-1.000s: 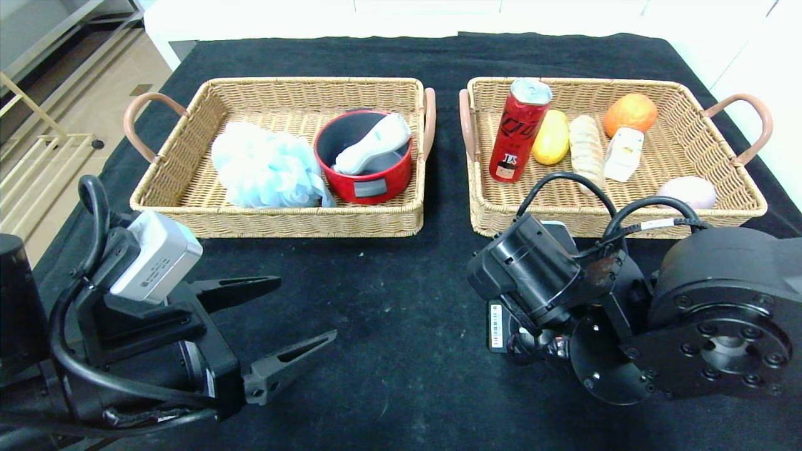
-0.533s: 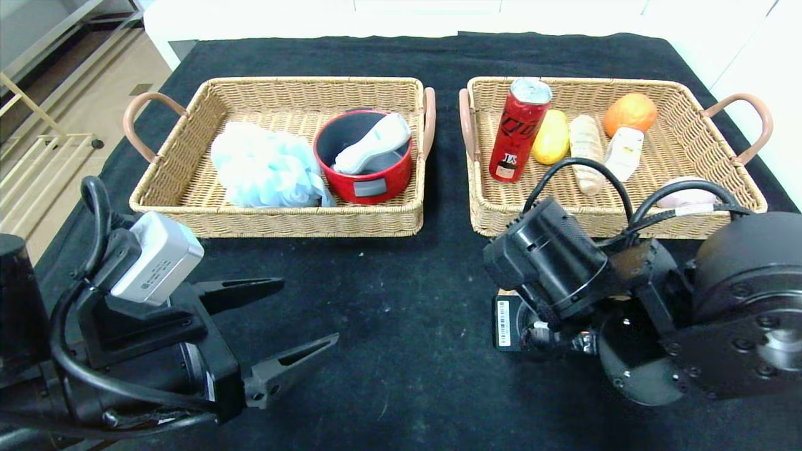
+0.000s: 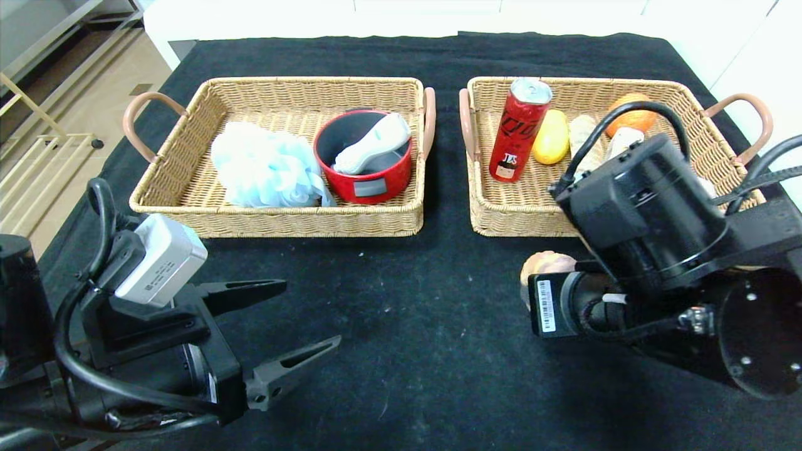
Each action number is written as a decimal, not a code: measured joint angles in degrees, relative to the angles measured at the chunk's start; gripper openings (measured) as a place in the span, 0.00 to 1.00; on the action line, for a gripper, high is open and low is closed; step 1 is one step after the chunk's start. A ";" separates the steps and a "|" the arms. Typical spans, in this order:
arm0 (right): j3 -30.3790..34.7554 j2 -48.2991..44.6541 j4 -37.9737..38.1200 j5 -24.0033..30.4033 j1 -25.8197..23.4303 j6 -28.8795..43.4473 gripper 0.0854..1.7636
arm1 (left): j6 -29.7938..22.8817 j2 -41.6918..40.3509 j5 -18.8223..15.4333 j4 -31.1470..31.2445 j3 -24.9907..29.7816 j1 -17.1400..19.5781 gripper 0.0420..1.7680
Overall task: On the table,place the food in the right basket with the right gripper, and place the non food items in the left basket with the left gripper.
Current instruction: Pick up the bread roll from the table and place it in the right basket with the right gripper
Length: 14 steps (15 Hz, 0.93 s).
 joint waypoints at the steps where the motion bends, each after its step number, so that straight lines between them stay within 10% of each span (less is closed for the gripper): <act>1: 0.15 -1.44 0.00 0.02 -0.20 -2.10 0.47 | 0.00 0.09 -0.06 -0.06 -0.09 0.00 0.97; 14: 1.72 -12.00 -2.95 7.52 -15.27 -22.30 0.47 | 0.33 -1.39 0.41 -0.09 -0.93 -0.16 0.97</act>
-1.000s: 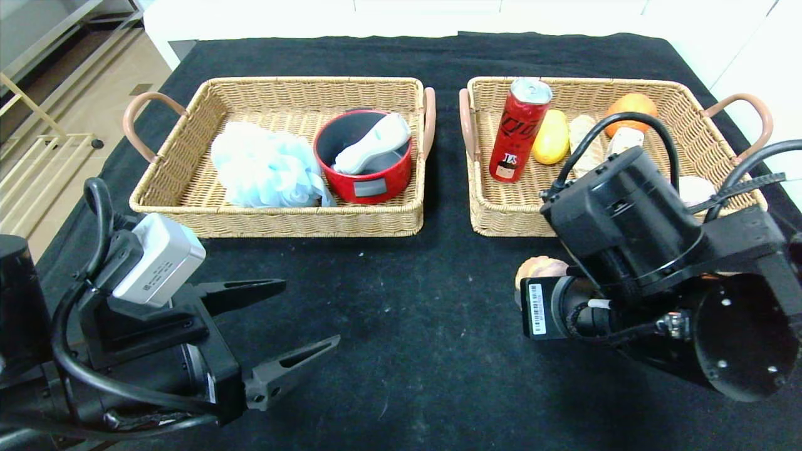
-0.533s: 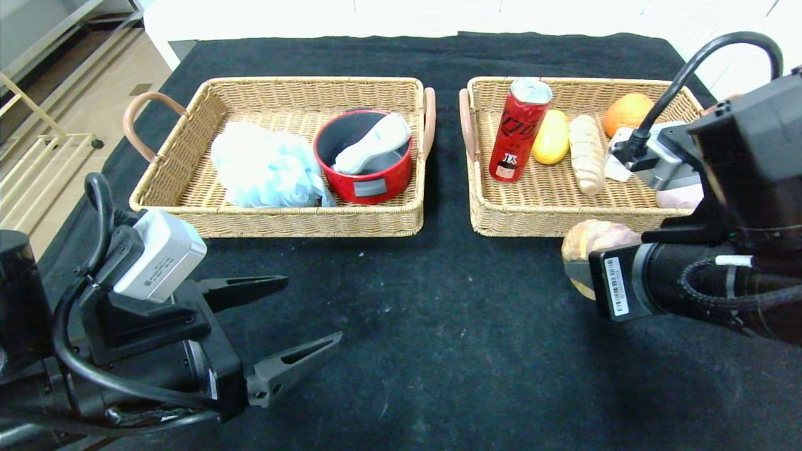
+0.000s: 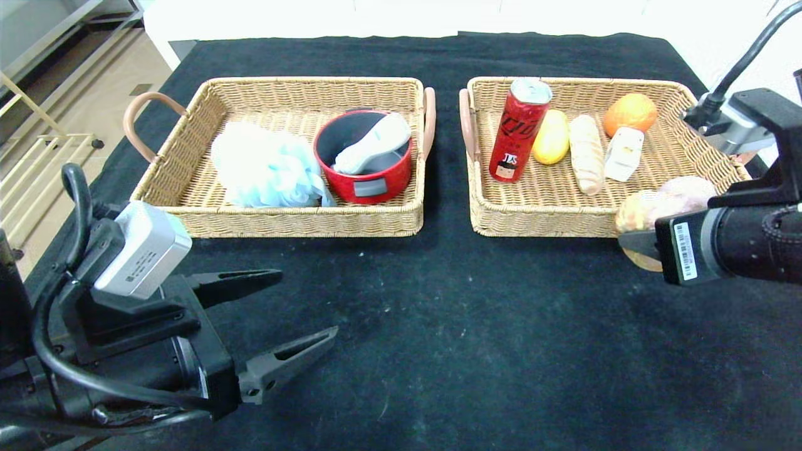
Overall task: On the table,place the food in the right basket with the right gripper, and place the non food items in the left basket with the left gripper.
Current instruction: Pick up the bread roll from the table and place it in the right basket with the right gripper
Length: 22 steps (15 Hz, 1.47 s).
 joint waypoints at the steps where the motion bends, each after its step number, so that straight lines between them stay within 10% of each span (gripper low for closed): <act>1: -0.21 -0.11 -2.21 1.22 -1.54 -1.99 0.47 | 0.00 -0.18 0.00 -0.02 -0.01 0.00 0.97; 22: -14.56 15.86 -16.32 5.57 -22.19 -7.68 0.47 | 0.60 -2.61 -0.17 0.15 0.18 -0.20 0.97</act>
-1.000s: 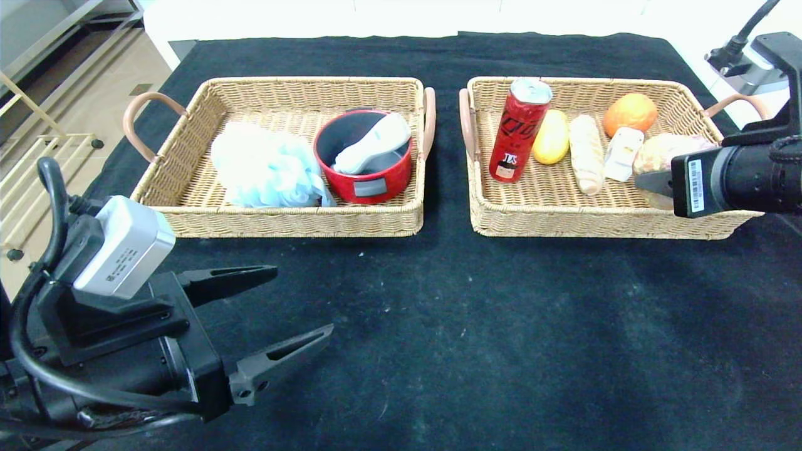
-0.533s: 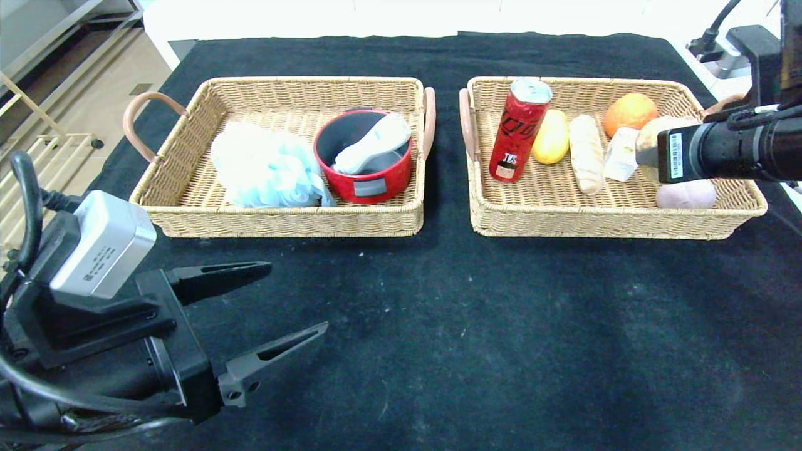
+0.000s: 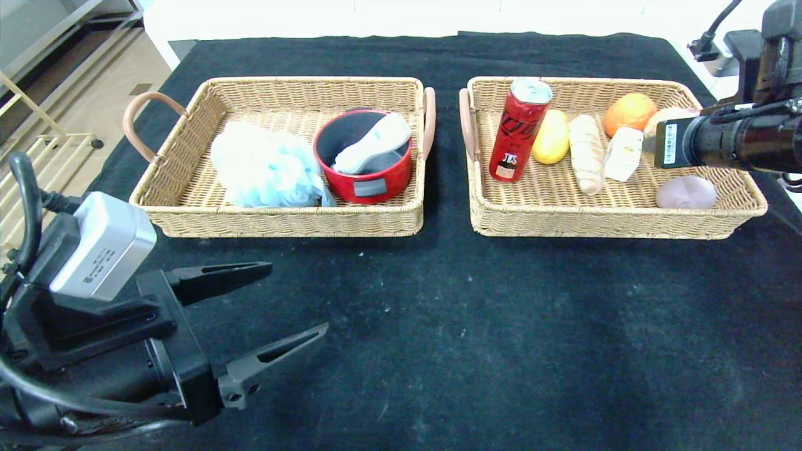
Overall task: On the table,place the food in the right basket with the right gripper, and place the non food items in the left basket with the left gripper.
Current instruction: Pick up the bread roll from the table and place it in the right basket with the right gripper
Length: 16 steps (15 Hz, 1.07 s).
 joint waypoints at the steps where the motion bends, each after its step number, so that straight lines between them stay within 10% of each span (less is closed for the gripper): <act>1: 0.24 0.32 -0.33 0.02 -0.16 -0.01 0.47 | 0.04 0.02 0.00 -0.01 0.00 0.00 0.97; 16: 0.22 1.43 -0.40 0.07 -2.54 -0.11 0.85 | 0.84 0.28 -0.41 0.00 0.59 -0.37 0.97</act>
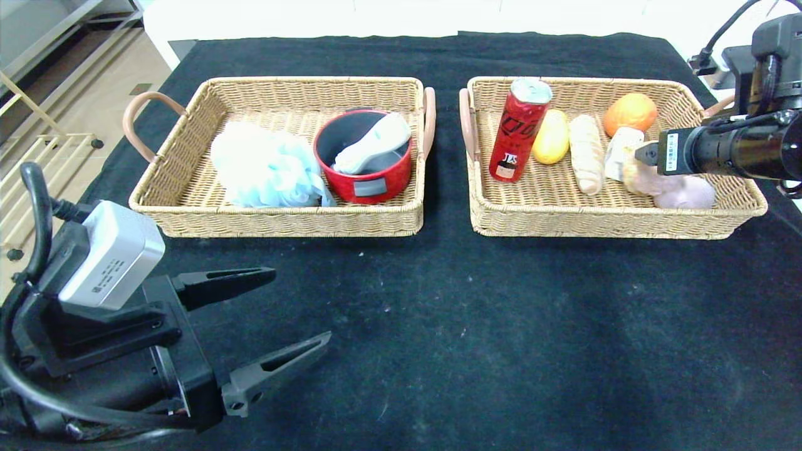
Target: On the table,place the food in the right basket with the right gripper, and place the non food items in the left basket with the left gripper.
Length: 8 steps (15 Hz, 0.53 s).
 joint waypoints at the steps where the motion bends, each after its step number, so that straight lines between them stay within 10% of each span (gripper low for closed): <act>1: 0.07 0.00 -0.04 0.00 0.13 0.00 0.87 | 0.00 0.02 0.02 0.00 0.02 -0.07 0.97; 8: 1.73 -1.57 0.43 -0.02 0.96 -0.22 0.93 | -0.01 0.02 0.11 0.00 0.13 -0.07 0.97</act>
